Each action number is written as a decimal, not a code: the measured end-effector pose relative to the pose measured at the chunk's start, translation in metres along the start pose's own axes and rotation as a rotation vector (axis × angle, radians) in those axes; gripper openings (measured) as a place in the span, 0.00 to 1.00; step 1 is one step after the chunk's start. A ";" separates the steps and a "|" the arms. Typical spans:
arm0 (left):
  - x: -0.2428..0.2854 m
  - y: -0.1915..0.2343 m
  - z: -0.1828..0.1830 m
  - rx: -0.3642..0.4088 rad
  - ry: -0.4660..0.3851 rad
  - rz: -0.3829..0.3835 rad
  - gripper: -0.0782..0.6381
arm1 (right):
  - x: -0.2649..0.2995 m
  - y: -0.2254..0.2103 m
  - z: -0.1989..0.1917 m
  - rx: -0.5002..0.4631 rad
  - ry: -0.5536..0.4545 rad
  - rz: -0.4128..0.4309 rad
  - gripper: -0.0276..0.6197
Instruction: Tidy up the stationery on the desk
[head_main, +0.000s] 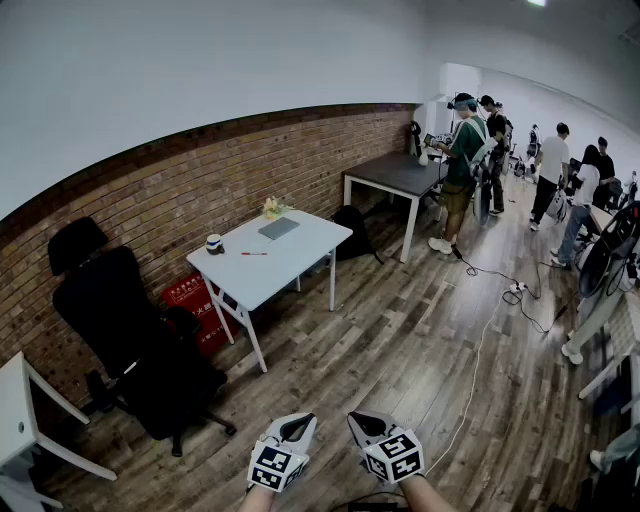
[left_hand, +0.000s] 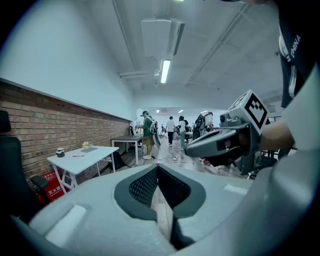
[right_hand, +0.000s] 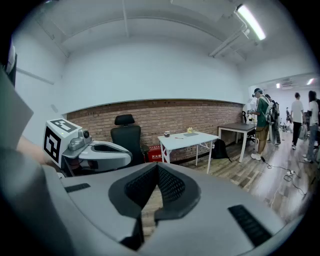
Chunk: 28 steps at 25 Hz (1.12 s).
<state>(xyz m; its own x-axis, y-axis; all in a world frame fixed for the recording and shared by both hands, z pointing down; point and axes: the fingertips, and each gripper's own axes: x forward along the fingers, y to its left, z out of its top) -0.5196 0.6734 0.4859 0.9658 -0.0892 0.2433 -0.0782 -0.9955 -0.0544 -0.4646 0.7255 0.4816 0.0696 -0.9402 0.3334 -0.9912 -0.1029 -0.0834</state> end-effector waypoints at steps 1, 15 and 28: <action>0.000 0.000 0.000 -0.001 0.000 -0.001 0.13 | 0.000 0.000 0.000 0.001 -0.001 0.000 0.05; 0.002 -0.014 -0.006 0.016 0.016 -0.032 0.13 | -0.007 -0.003 -0.007 0.026 -0.010 0.016 0.06; 0.026 -0.059 -0.005 0.063 0.040 -0.120 0.13 | -0.026 -0.034 -0.021 0.055 0.000 0.031 0.06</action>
<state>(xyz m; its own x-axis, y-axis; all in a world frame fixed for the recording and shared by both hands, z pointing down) -0.4913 0.7292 0.5003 0.9566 0.0277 0.2901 0.0541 -0.9951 -0.0832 -0.4354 0.7605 0.4957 0.0391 -0.9431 0.3301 -0.9851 -0.0917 -0.1455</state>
